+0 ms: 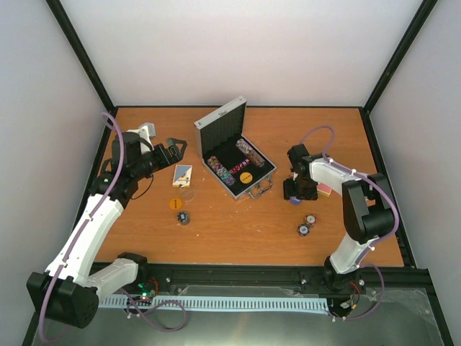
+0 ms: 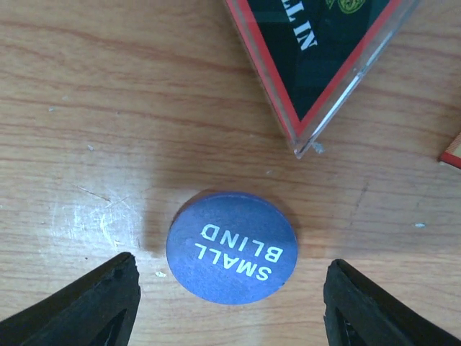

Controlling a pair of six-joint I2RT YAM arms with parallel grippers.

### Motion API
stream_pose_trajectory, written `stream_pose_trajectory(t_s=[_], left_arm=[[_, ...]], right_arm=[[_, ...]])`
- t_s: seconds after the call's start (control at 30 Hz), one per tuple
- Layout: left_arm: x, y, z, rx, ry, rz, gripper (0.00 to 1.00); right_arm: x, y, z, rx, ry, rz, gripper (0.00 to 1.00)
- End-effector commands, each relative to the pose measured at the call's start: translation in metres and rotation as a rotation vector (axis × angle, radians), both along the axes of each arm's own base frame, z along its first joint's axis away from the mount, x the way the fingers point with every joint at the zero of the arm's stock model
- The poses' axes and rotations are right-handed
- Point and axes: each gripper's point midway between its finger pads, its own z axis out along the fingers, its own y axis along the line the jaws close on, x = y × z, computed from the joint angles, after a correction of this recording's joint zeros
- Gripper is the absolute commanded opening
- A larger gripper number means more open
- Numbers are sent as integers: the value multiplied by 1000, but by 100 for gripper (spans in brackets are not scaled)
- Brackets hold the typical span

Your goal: Pack up texas hold em set

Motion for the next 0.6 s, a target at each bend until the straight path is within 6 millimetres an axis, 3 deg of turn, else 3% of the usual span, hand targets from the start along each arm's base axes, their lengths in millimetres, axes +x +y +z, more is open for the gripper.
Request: stream_pose_trajectory(t_s=[0.0, 0.27, 0.57], left_arm=[[-5, 1, 10, -7, -24, -6, 100], [-5, 0, 10, -3, -24, -13, 100], [-3, -1, 10, 2, -28, -16, 100]], right_arm=[[5, 3, -4, 10, -3, 6, 70], [7, 3, -11, -5, 12, 19, 70], [4, 1, -17, -33, 30, 29, 62]])
